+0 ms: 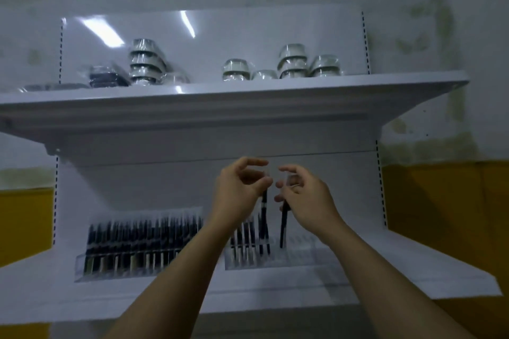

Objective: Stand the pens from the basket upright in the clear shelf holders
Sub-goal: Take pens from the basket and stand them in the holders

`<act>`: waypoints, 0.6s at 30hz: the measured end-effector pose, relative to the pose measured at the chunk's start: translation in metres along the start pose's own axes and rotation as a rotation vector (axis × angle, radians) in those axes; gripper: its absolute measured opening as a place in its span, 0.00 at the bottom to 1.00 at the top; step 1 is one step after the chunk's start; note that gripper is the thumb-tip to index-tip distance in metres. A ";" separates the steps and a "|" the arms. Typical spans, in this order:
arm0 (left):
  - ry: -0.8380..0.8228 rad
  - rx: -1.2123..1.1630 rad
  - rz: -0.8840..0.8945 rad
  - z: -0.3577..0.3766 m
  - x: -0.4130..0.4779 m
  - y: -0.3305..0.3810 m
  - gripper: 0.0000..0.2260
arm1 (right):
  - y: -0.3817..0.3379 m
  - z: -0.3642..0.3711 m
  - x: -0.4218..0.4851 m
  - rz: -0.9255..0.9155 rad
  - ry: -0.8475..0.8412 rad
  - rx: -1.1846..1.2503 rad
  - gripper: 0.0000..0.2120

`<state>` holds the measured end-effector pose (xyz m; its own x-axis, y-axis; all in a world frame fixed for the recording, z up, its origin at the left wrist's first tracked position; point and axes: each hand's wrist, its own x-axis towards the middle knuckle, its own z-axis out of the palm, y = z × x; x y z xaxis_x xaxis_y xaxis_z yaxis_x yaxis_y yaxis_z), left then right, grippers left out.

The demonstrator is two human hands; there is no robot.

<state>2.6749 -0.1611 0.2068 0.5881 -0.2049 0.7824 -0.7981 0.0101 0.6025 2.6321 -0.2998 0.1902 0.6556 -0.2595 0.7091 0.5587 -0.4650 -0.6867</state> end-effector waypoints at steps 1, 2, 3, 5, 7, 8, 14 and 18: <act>0.011 0.005 0.016 0.000 0.006 -0.002 0.10 | 0.000 0.000 0.007 -0.007 -0.002 -0.004 0.13; 0.021 0.006 0.034 -0.001 0.011 -0.005 0.10 | 0.000 0.000 0.014 -0.008 -0.001 0.000 0.12; 0.031 0.003 0.047 -0.001 0.017 -0.007 0.09 | 0.000 0.000 0.020 -0.003 0.004 0.013 0.13; 0.051 0.004 0.059 -0.003 0.027 -0.013 0.09 | 0.002 0.001 0.032 0.010 0.015 0.056 0.14; 0.067 0.013 0.062 -0.003 0.037 -0.019 0.10 | 0.006 0.003 0.041 0.021 0.017 0.098 0.14; 0.072 0.018 0.064 -0.003 0.041 -0.023 0.10 | 0.009 0.004 0.045 0.025 0.016 0.117 0.14; 0.071 0.099 0.067 0.005 0.062 -0.055 0.09 | 0.041 0.018 0.066 0.004 0.065 0.069 0.12; 0.058 0.165 0.051 0.014 0.065 -0.083 0.10 | 0.071 0.030 0.077 0.012 0.106 0.036 0.15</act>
<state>2.7772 -0.1888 0.2059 0.5489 -0.1515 0.8221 -0.8351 -0.1424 0.5313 2.7371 -0.3273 0.1912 0.6058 -0.3540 0.7125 0.5705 -0.4310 -0.6992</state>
